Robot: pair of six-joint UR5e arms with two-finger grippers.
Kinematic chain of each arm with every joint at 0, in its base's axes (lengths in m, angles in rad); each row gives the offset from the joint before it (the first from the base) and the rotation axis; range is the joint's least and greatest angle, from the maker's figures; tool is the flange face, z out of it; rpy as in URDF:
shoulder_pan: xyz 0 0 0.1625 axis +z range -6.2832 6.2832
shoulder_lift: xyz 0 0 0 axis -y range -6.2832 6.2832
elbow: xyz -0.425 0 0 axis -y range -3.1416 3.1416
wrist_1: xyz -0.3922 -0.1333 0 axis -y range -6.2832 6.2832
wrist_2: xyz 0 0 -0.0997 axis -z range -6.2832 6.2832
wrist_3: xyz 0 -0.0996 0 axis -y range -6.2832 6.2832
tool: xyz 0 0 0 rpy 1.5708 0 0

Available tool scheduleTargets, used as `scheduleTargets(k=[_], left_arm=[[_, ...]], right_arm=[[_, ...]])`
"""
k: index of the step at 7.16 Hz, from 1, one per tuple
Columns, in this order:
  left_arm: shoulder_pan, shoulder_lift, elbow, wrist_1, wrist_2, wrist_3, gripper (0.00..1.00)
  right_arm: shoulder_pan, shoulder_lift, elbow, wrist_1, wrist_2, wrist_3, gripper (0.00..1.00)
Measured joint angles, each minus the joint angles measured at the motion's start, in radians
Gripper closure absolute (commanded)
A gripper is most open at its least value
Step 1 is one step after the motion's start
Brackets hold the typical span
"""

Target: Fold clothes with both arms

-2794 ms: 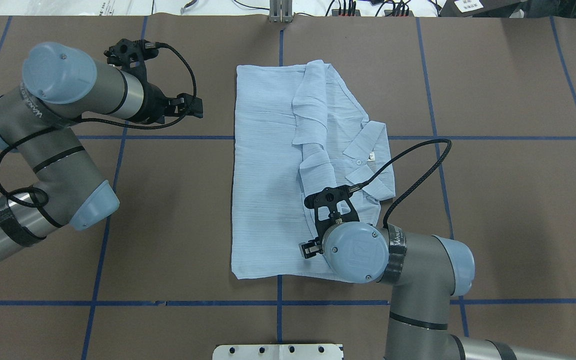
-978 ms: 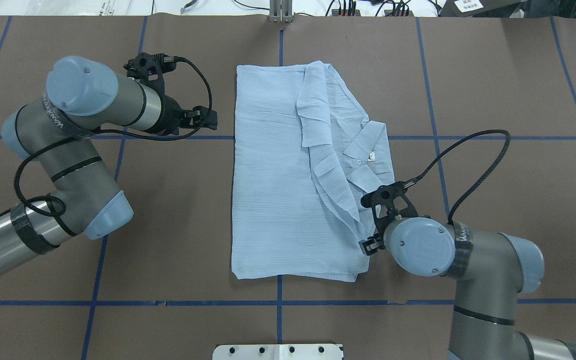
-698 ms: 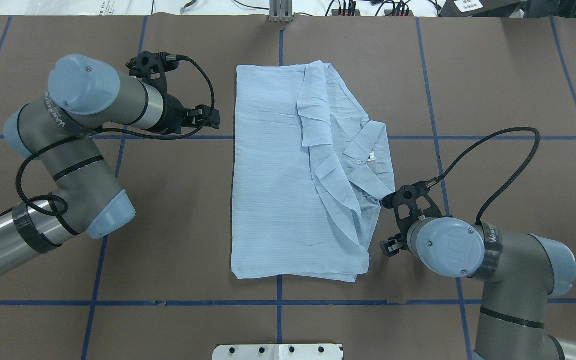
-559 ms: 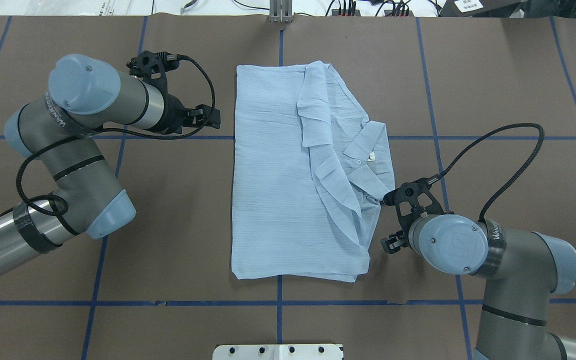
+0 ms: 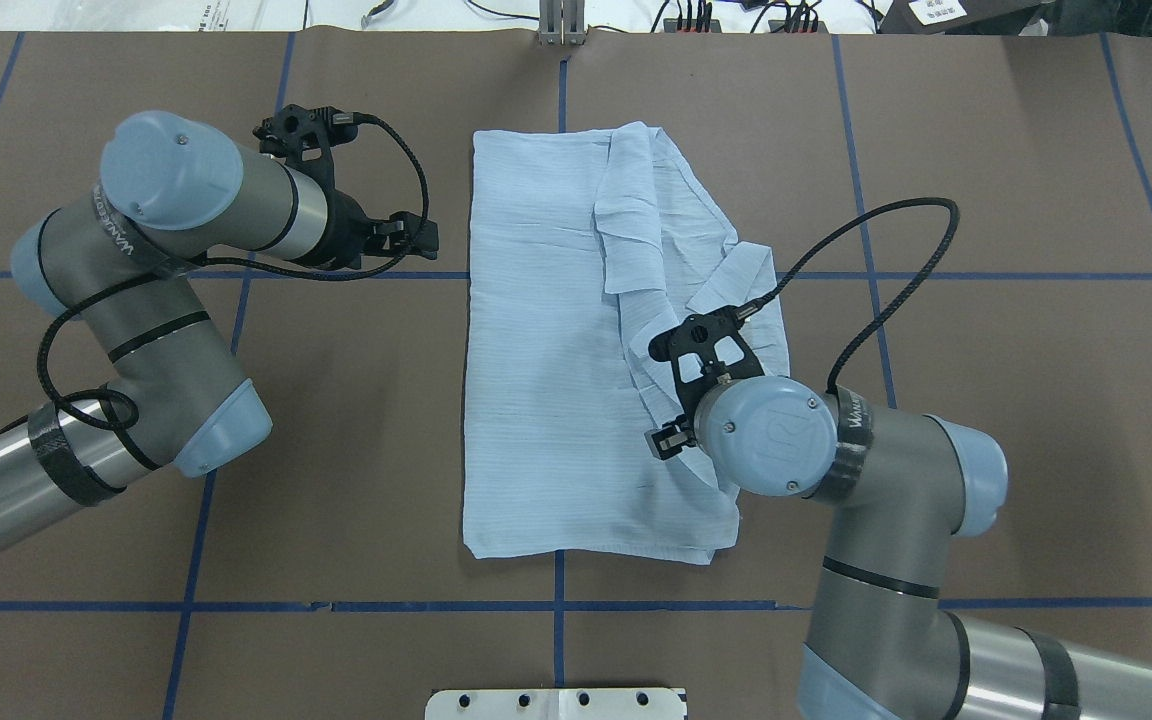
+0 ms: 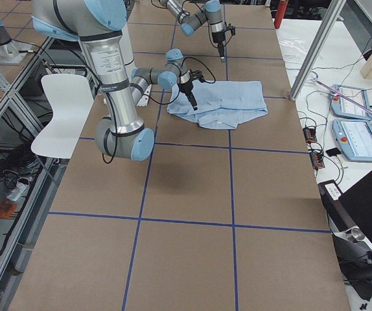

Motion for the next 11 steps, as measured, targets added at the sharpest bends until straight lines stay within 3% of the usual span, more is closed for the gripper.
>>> scheduleTargets(k=[3, 11], left_arm=[[0.000, -0.001, 0.037, -0.060, 0.000, -0.005, 0.00], [0.009, -0.005, 0.056, -0.080, 0.001, -0.008, 0.00]], right_arm=[[0.000, 0.052, -0.082, 0.000, -0.002, -0.031, 0.00], [-0.003, 0.028, -0.109, -0.006, -0.001, -0.059, 0.00]])
